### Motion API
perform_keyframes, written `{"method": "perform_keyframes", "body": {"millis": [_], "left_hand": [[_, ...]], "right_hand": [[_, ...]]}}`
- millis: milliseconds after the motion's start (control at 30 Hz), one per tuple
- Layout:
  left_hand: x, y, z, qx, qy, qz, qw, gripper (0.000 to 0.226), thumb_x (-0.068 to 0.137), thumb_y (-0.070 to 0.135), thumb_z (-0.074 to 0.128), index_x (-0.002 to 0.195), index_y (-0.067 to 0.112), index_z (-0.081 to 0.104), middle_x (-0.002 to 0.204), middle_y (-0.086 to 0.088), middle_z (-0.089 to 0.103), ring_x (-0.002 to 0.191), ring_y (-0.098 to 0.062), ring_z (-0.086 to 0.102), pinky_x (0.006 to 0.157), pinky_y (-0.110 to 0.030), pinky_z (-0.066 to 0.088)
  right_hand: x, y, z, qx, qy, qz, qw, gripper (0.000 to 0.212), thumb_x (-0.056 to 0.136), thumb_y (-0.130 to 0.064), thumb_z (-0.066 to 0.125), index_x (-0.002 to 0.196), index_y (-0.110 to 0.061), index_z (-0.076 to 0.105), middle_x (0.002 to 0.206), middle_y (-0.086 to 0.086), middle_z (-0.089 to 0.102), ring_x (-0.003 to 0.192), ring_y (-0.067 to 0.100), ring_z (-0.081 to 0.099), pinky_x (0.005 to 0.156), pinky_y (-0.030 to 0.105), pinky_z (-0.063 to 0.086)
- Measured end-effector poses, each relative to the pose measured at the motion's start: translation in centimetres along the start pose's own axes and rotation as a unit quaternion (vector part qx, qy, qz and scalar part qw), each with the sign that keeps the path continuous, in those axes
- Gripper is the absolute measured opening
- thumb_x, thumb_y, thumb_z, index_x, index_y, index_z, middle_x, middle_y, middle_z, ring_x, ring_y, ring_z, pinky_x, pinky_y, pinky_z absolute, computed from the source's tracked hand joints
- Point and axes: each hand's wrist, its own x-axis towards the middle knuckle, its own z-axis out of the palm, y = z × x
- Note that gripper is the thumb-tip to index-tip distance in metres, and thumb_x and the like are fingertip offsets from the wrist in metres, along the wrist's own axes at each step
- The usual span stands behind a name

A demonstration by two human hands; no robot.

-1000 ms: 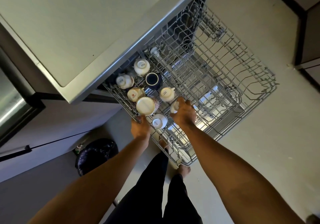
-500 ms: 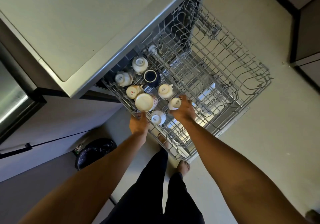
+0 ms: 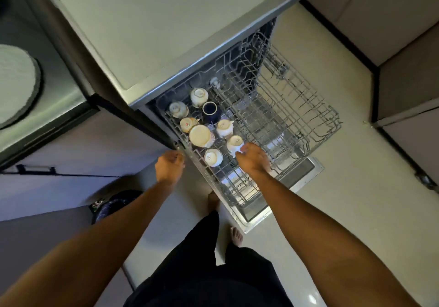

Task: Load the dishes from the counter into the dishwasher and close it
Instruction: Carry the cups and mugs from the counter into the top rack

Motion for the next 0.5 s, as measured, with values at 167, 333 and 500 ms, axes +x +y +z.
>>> {"method": "perform_keyframes", "body": {"millis": [167, 333, 500], "left_hand": [[-4.1, -2.4, -5.8, -0.008, 0.107, 0.075, 0.991, 0.011, 0.089, 0.025, 0.059, 0.085, 0.021, 0.068, 0.072, -0.001, 0.068, 0.063, -0.022, 0.062, 0.060, -0.033, 0.051], [-12.1, -8.9, -13.2, -0.015, 0.261, 0.079, 0.962, 0.007, 0.090, 0.019, 0.065, 0.088, 0.015, 0.071, 0.075, 0.004, 0.065, 0.072, -0.012, 0.058, 0.068, -0.023, 0.039], [-20.8, -18.5, -20.5, -0.073, 0.399, -0.002, 0.914, 0.009, 0.089, 0.016, 0.067, 0.081, 0.015, 0.068, 0.067, 0.000, 0.062, 0.065, -0.018, 0.057, 0.067, -0.031, 0.046]], "right_hand": [[-4.2, -3.0, 1.0, -0.009, -0.028, -0.110, 0.993, 0.011, 0.083, -0.036, 0.064, 0.091, -0.027, 0.065, 0.091, 0.004, 0.068, 0.085, 0.029, 0.063, 0.080, 0.038, 0.056], [-10.5, -7.0, 5.3, -0.067, -0.081, -0.229, 0.968, 0.006, 0.081, -0.031, 0.065, 0.077, -0.027, 0.062, 0.090, 0.001, 0.073, 0.091, 0.030, 0.067, 0.077, 0.034, 0.052], [-18.6, -12.3, 10.7, -0.131, -0.151, -0.365, 0.909, 0.008, 0.083, -0.036, 0.068, 0.084, -0.029, 0.065, 0.093, 0.000, 0.074, 0.093, 0.028, 0.068, 0.076, 0.034, 0.053]]}}
